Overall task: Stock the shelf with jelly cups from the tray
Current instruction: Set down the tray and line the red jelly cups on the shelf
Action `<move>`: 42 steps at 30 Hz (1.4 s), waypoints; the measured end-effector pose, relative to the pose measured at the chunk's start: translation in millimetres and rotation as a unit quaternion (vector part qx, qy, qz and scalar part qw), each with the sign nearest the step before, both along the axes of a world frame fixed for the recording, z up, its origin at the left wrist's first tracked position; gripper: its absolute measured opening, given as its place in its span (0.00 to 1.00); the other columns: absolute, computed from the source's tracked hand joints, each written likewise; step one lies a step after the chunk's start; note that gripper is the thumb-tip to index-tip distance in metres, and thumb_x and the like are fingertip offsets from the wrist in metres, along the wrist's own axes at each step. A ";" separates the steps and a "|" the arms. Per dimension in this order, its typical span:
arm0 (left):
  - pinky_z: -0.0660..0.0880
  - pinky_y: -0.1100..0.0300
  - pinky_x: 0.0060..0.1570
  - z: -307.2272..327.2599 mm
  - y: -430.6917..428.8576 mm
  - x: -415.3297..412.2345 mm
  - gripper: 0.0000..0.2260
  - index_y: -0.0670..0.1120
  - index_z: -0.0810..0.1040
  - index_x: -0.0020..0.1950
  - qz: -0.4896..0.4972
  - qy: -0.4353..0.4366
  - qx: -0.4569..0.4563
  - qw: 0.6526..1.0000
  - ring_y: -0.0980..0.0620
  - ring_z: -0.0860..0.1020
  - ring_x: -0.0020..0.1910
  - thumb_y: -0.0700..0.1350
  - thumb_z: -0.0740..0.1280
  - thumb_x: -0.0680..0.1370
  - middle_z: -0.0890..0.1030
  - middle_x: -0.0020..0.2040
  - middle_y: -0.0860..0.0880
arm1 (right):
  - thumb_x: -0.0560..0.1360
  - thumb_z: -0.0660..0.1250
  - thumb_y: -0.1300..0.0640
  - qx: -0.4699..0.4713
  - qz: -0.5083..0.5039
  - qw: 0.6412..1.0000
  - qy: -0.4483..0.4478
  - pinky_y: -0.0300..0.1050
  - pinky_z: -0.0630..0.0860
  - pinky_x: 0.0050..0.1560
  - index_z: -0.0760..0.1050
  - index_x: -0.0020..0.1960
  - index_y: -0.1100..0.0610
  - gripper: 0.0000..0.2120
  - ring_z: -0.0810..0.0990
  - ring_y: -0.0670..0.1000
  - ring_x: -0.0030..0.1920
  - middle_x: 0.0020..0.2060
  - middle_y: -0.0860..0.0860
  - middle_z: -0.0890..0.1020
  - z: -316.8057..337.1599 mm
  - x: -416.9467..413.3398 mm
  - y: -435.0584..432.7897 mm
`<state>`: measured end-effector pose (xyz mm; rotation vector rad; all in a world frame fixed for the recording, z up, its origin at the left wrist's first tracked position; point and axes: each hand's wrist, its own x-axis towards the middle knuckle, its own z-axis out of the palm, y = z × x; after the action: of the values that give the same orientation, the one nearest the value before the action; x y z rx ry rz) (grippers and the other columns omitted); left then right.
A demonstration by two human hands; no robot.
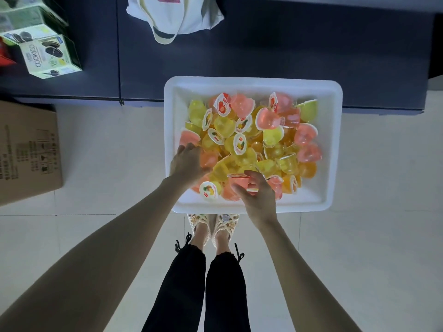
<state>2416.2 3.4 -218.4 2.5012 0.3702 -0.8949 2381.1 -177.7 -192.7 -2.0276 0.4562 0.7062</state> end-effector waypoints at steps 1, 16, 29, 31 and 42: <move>0.70 0.52 0.56 5.8 -1.5 -2.4 0.23 0.42 0.73 0.63 0.016 -0.016 -0.005 1.000 0.45 0.70 0.59 0.54 0.70 0.73 0.75 0.59 0.45 | 0.71 0.74 0.58 0.004 -0.006 1.000 0.003 0.39 0.78 0.48 0.75 0.60 0.58 0.19 0.77 0.41 0.45 0.46 0.45 0.79 3.3 -0.8 -3.7; 0.75 0.56 0.49 184.2 -113.2 -64.6 0.26 0.39 0.78 0.54 0.501 -0.058 -0.338 0.795 0.49 0.79 0.41 0.50 0.72 0.60 0.80 0.42 0.44 | 0.71 0.73 0.62 0.195 -0.129 0.972 -0.001 0.49 0.81 0.50 0.72 0.58 0.56 0.18 0.81 0.54 0.47 0.47 0.52 0.78 143.5 12.2 -95.5; 0.71 0.63 0.37 408.3 -244.7 -23.2 0.24 0.44 0.76 0.59 0.471 -0.240 -0.435 0.729 0.49 0.77 0.46 0.54 0.64 0.66 0.77 0.54 0.46 | 0.73 0.72 0.59 0.236 -0.004 0.957 -0.170 0.50 0.82 0.47 0.77 0.53 0.61 0.11 0.81 0.49 0.49 0.50 0.54 0.82 394.3 76.1 -236.9; 0.74 0.60 0.43 448.9 -249.5 0.2 0.17 0.46 0.80 0.51 0.428 -0.274 -0.468 0.723 0.48 0.80 0.52 0.54 0.65 0.68 0.78 0.57 0.45 | 0.73 0.72 0.59 0.261 0.011 0.942 -0.211 0.50 0.82 0.48 0.75 0.55 0.65 0.14 0.81 0.49 0.48 0.50 0.53 0.84 435.9 97.9 -241.3; 0.80 0.60 0.40 611.3 -238.3 120.8 0.20 0.41 0.70 0.65 0.279 -0.447 -0.508 0.681 0.53 0.81 0.45 0.40 0.70 0.75 0.79 0.50 0.48 | 0.70 0.74 0.62 0.262 0.043 0.878 -0.399 0.55 0.78 0.57 0.73 0.60 0.58 0.21 0.81 0.54 0.53 0.50 0.48 0.78 608.4 220.0 -224.6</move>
<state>2537.0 -234.8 392.9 1.3244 0.1698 0.3913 2601.1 -402.2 415.7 -1.6288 -0.2921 -0.0196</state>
